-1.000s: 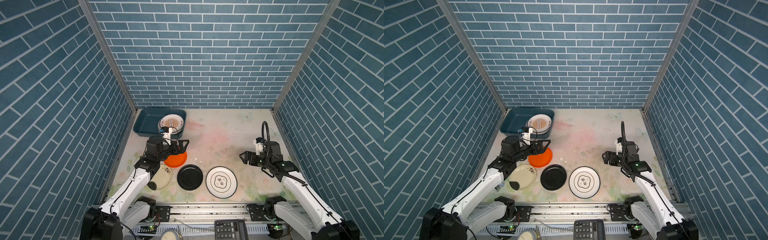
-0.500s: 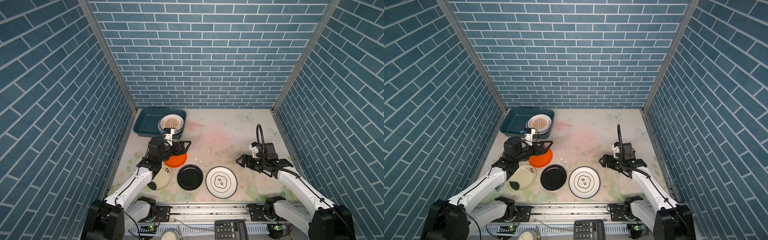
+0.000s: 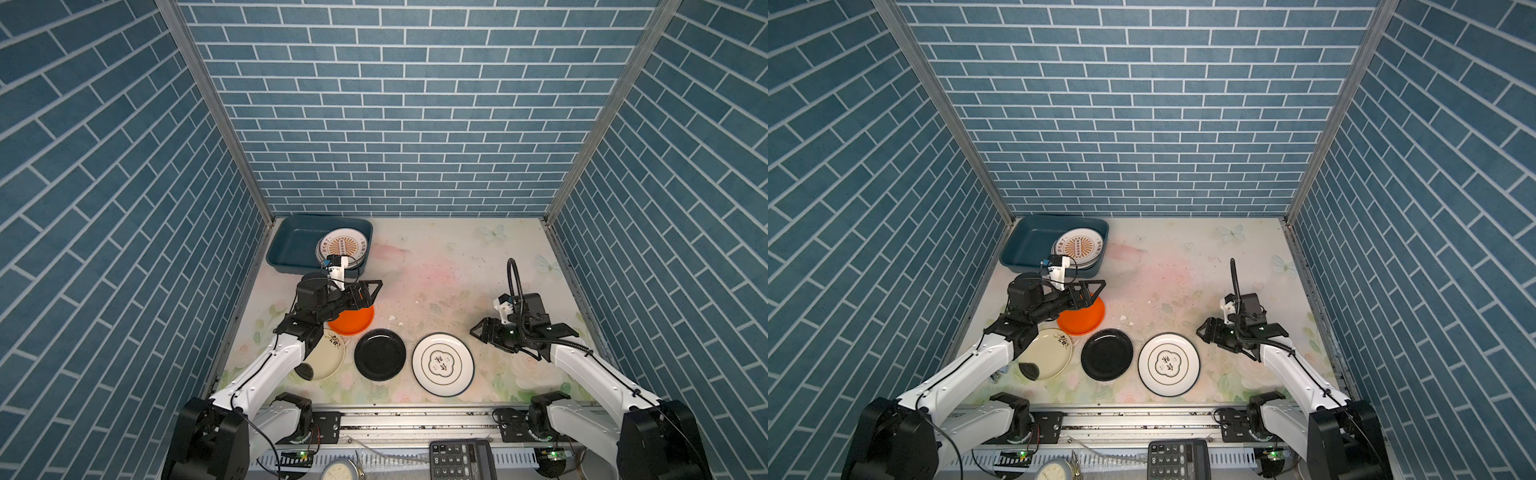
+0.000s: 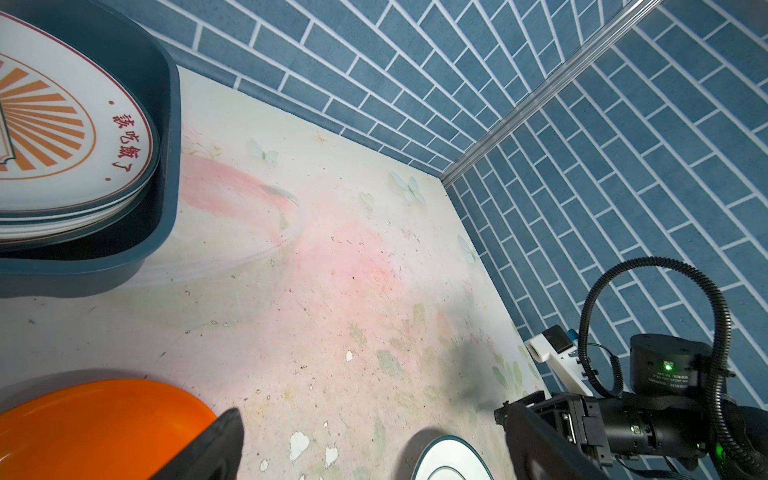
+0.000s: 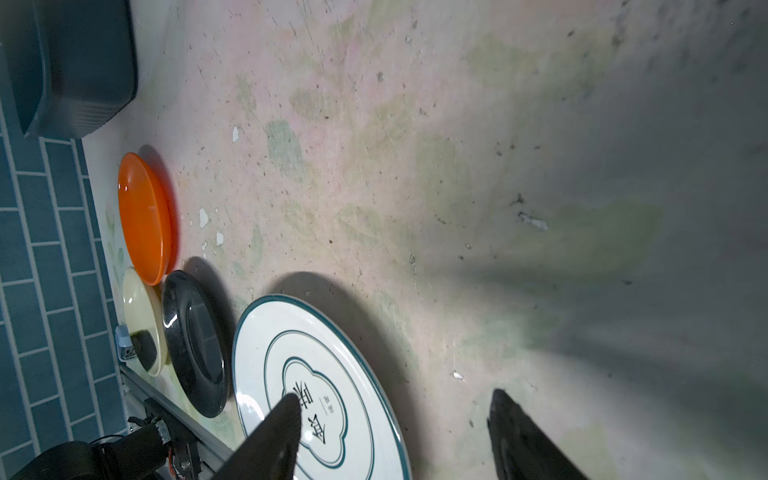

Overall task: Place the plates into the plastic bin on the countertop
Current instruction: 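Grip the edge of the white emblem plate nearest the robot with the right gripper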

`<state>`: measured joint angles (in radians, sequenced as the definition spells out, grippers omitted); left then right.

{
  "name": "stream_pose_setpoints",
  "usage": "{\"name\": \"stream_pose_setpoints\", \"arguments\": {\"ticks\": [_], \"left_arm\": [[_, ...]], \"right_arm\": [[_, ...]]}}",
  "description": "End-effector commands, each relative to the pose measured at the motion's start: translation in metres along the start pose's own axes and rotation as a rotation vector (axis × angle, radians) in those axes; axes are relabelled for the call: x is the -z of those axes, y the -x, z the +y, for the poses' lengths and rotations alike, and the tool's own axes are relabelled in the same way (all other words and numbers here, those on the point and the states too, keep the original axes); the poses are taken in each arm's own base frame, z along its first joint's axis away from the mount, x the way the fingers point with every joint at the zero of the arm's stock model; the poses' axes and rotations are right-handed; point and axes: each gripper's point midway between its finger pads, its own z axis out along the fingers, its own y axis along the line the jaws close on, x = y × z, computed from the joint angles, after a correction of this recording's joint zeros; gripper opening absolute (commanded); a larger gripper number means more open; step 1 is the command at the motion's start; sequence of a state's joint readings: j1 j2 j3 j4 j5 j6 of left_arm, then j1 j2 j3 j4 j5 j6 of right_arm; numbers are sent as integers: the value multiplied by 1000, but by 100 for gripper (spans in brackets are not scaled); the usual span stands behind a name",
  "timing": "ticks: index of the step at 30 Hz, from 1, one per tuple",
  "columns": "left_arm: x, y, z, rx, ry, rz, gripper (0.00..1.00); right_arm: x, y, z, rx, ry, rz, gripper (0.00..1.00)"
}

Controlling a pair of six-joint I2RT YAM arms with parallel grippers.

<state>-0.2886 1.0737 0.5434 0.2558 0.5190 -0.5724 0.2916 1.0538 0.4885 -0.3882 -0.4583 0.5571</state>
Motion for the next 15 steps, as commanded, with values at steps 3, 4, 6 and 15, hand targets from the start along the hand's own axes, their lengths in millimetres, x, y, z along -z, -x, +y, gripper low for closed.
{"name": "stream_pose_setpoints", "arguments": {"ticks": [3,4,6,15], "left_arm": [[0,-4,4,0,15,6,100],[0,-4,4,-2,17,6,100],[0,-4,4,-2,18,5,100],[0,-3,4,-7,18,4,100]], "right_arm": [[-12,-17,1,12,-18,66,69],[-14,-20,1,14,-23,74,69],[-17,-24,3,16,-16,84,68],[-25,-43,-1,8,-27,134,67]]}}
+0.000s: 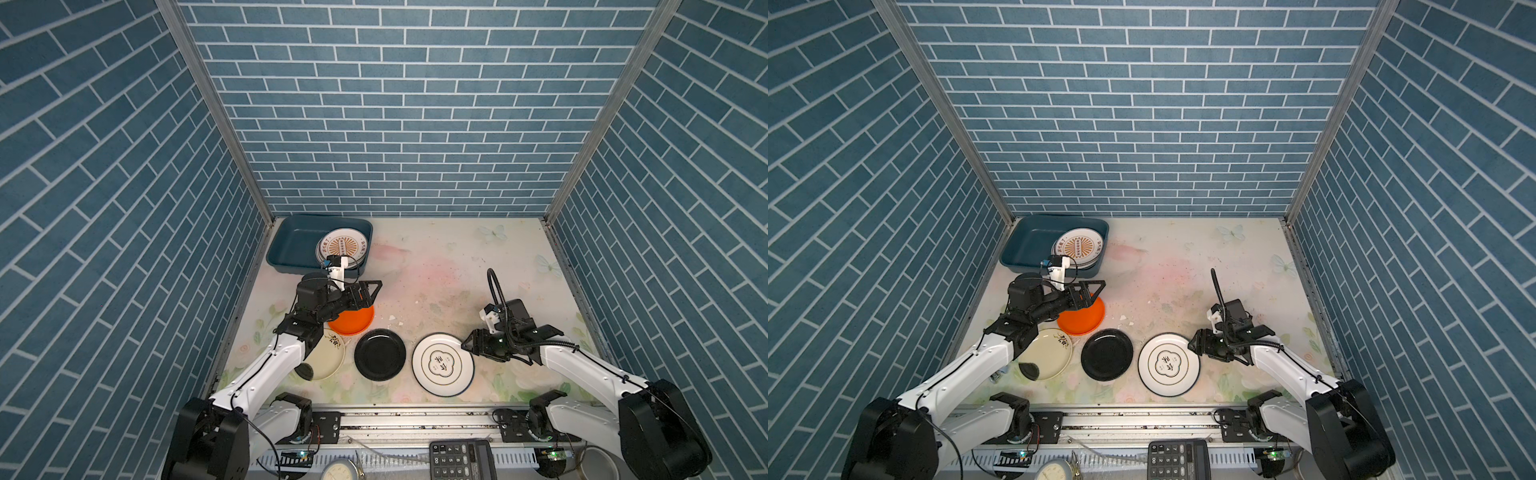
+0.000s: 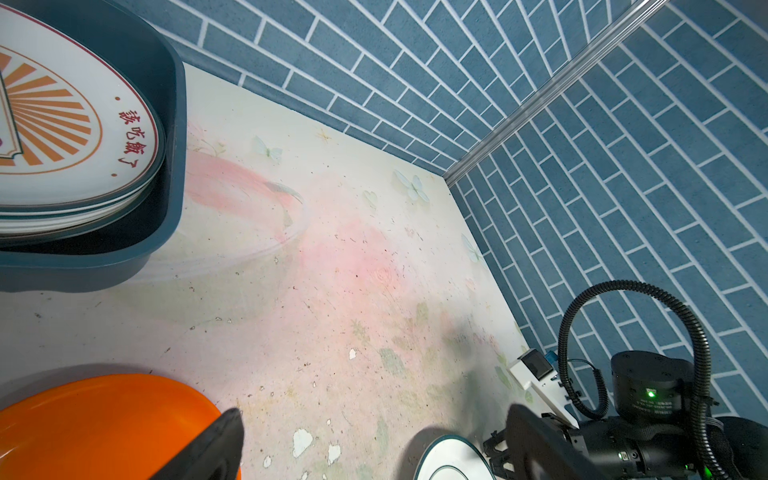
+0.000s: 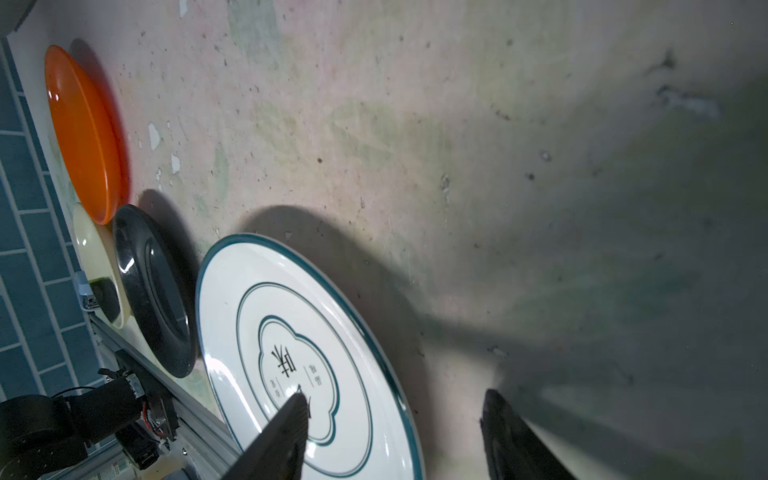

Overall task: Place the plates into the plastic bin on the countertop
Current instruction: 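Grip the edge of the white emblem plate nearest the robot with the right gripper, then drag the white emblem plate away from the robot with the right gripper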

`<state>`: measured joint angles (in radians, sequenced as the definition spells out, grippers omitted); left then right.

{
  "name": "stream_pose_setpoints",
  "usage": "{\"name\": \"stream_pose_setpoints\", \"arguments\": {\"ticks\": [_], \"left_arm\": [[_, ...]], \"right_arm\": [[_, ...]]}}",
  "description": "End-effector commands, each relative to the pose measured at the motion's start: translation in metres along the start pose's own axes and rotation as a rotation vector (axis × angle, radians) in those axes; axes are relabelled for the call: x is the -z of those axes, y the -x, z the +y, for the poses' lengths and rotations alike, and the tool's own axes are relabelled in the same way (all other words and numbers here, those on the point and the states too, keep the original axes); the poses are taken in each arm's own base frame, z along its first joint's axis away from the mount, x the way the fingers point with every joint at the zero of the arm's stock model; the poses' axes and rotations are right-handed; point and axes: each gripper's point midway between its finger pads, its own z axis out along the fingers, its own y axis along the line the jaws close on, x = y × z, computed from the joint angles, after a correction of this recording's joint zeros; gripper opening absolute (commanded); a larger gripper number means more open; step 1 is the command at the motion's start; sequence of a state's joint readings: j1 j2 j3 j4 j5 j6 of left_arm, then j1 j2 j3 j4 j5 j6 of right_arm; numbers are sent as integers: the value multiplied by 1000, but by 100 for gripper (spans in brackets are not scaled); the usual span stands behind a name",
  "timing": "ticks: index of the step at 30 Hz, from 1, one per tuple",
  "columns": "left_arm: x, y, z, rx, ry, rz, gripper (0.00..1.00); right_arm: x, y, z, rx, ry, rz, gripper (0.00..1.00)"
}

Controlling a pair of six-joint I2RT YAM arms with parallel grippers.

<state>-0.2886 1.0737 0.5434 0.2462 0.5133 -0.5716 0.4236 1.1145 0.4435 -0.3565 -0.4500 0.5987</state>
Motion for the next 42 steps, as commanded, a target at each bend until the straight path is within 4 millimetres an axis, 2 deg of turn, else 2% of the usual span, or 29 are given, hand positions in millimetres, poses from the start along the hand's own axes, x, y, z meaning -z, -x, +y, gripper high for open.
{"name": "stream_pose_setpoints", "arguments": {"ticks": [1,9,21,32,42], "left_arm": [[0,-2,2,-9,10,-1,100],[0,-2,3,-6,16,1,100],[-1,-2,4,-7,20,3,100],[-2,-4,8,-3,36,14,100],[-3,-5,9,1,39,21,100]], "right_arm": [[-3,-6,-3,-30,-10,7,65],[-6,-19,-8,-54,-27,18,53],[-17,-28,-8,-34,-34,62,35],[-20,-28,-14,-33,-62,50,22],[-17,-21,-17,-39,-80,2,18]]}}
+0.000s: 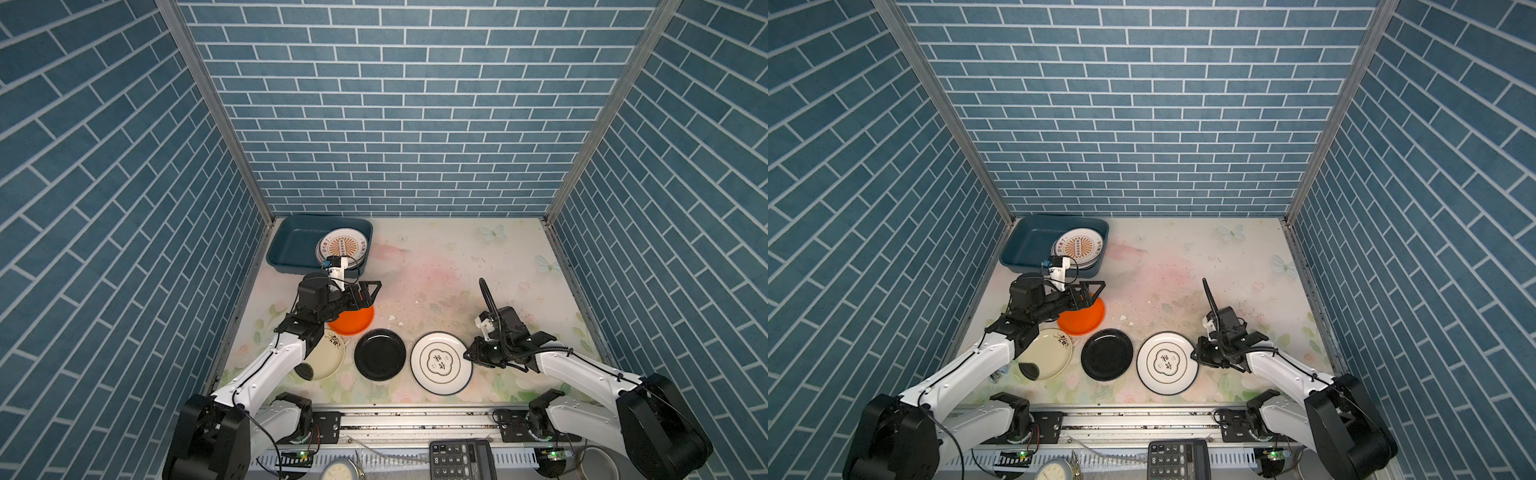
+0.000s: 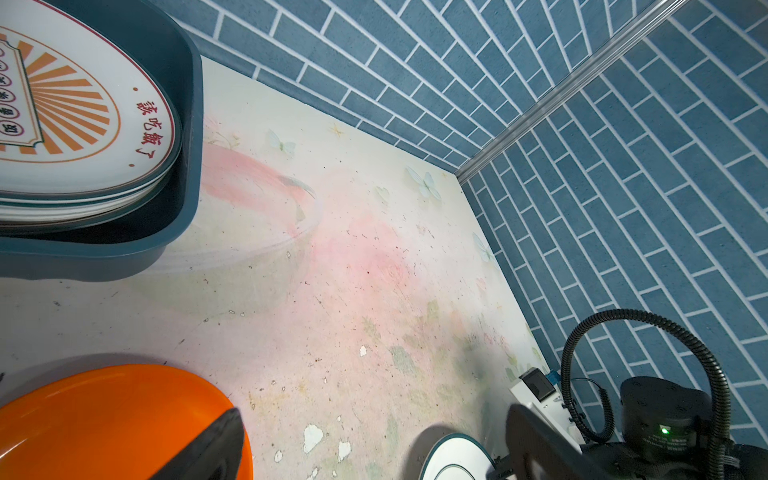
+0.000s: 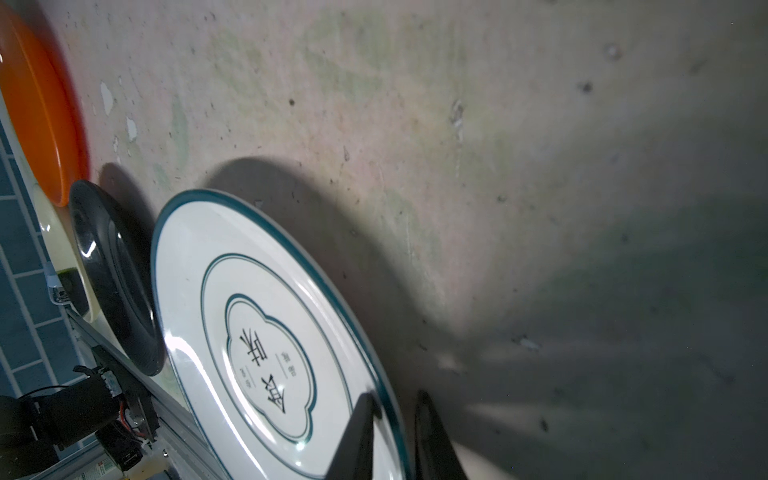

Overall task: Place the plates into the plastic bin on the countertop
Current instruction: 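Drag the white emblem plate away from the robot with the right gripper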

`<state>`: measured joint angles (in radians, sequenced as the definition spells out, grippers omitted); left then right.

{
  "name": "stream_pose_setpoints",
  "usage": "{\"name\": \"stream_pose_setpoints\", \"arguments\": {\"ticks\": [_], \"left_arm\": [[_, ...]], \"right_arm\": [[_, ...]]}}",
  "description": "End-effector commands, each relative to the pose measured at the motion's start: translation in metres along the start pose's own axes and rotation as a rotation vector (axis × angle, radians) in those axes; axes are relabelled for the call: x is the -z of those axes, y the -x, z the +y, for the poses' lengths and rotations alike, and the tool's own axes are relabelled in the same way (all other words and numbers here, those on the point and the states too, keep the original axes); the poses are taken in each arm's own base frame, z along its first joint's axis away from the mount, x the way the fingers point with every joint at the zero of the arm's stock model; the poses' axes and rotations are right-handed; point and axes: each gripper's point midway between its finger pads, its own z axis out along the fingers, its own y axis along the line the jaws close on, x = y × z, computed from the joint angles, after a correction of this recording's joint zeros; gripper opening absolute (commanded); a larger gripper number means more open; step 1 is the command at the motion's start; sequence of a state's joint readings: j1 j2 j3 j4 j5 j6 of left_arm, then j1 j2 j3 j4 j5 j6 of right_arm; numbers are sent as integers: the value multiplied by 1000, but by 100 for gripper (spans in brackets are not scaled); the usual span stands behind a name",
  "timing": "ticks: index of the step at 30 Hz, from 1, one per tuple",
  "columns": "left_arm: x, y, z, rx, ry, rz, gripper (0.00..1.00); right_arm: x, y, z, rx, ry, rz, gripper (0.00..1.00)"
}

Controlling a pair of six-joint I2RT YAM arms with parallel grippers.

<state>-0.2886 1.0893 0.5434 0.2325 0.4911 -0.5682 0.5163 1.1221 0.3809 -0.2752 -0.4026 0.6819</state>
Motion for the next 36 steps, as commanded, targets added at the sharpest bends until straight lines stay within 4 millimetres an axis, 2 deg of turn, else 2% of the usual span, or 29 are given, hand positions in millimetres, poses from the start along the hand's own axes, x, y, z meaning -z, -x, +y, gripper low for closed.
{"name": "stream_pose_setpoints", "arguments": {"ticks": [1,16,23,26,36], "left_arm": [[-1,-1,0,-10,7,10,100],[-1,-2,2,-12,18,15,100],[0,-1,3,-16,23,14,100],[0,-1,3,-16,23,14,99],[0,-2,4,-16,28,16,100]], "right_arm": [[-1,-2,-15,-38,-63,-20,18],[10,18,-27,-101,-145,-153,5],[10,35,-23,-145,-110,-242,3],[13,42,-21,-162,-111,-280,0],[30,65,-5,-183,-74,-370,0]]}}
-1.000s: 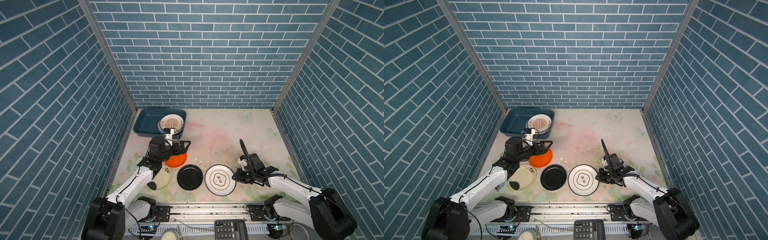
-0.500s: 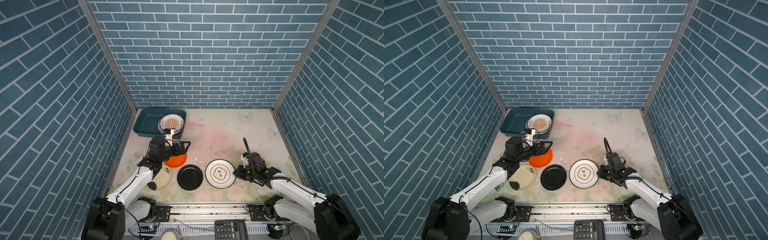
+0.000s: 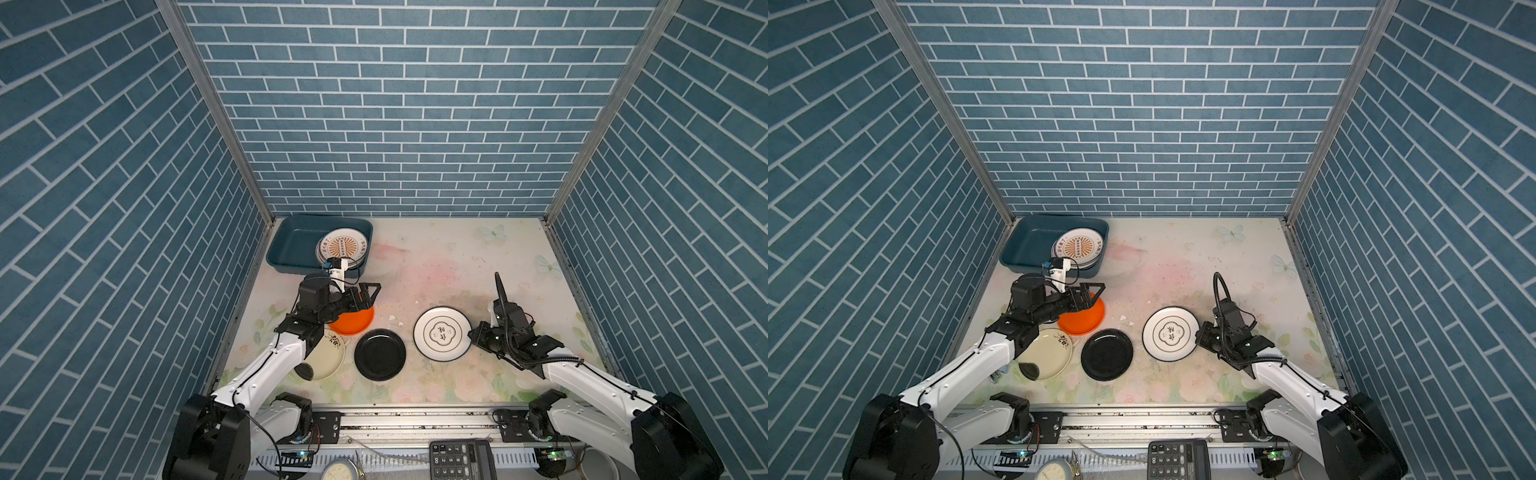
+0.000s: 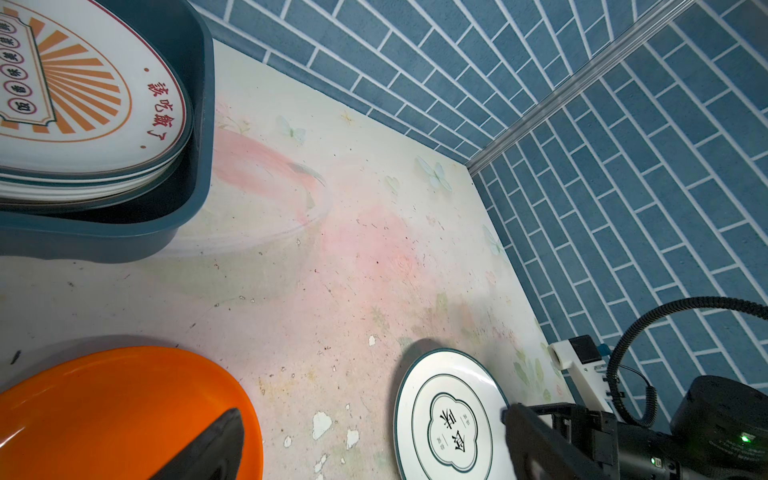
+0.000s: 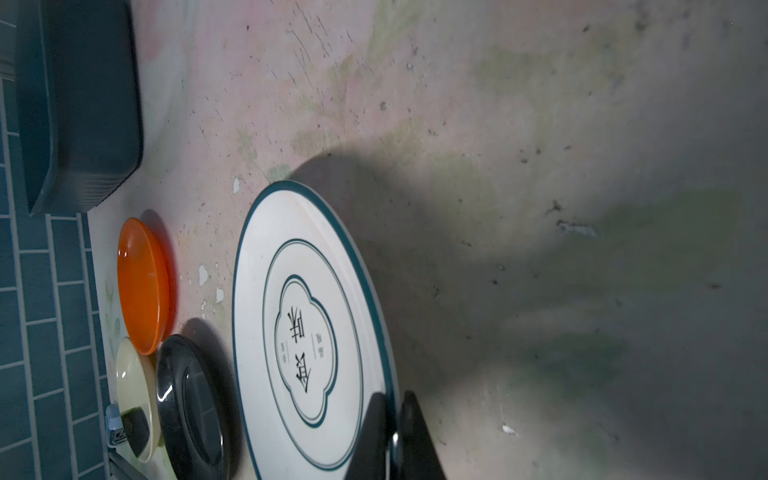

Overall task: Place the plates into the plastic bin on the countertop
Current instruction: 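Drag the white emblem plate away from the robot with the right gripper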

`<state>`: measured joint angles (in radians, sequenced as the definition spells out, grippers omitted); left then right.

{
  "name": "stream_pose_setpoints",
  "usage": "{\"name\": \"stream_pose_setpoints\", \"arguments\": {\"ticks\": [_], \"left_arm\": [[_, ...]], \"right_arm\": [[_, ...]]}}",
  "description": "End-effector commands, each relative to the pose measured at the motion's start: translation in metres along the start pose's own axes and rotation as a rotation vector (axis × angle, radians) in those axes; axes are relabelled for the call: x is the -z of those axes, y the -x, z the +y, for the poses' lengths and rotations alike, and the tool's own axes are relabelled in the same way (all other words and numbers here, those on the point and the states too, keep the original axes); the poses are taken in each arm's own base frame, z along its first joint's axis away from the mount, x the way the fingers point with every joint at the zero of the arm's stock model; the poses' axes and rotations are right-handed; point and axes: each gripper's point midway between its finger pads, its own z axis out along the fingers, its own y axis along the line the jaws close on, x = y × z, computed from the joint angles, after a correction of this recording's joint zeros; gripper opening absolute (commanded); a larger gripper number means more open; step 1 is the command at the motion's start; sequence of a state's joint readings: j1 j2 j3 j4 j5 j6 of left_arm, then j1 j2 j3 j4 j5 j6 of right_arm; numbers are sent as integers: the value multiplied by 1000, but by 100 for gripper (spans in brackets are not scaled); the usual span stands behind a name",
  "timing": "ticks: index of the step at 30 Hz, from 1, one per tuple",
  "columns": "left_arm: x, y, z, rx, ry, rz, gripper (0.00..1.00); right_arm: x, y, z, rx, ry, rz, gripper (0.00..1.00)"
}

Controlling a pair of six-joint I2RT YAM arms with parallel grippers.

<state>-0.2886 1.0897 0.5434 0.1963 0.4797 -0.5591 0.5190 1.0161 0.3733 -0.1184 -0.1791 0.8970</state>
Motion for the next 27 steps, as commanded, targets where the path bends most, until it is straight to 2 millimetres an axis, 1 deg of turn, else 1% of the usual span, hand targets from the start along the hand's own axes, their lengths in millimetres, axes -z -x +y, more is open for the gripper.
{"name": "stream_pose_setpoints", "arguments": {"ticks": [1,6,10,15,20,27], "left_arm": [[0,5,-3,-21,0,-8,100],[0,5,-2,-19,3,-8,100],[-1,1,-1,-14,3,4,100],[5,3,-3,-27,8,-9,100],[8,5,-3,-41,13,-29,100],[3,5,0,-31,19,-19,100]], "right_arm": [[4,10,-11,-33,-77,-47,0],[6,16,-4,-33,-65,-59,0],[5,20,-11,-28,-111,-76,0],[5,25,-11,-26,-119,-89,0],[9,33,-7,-13,-120,-113,0],[17,48,-1,-10,-106,-163,0]]}}
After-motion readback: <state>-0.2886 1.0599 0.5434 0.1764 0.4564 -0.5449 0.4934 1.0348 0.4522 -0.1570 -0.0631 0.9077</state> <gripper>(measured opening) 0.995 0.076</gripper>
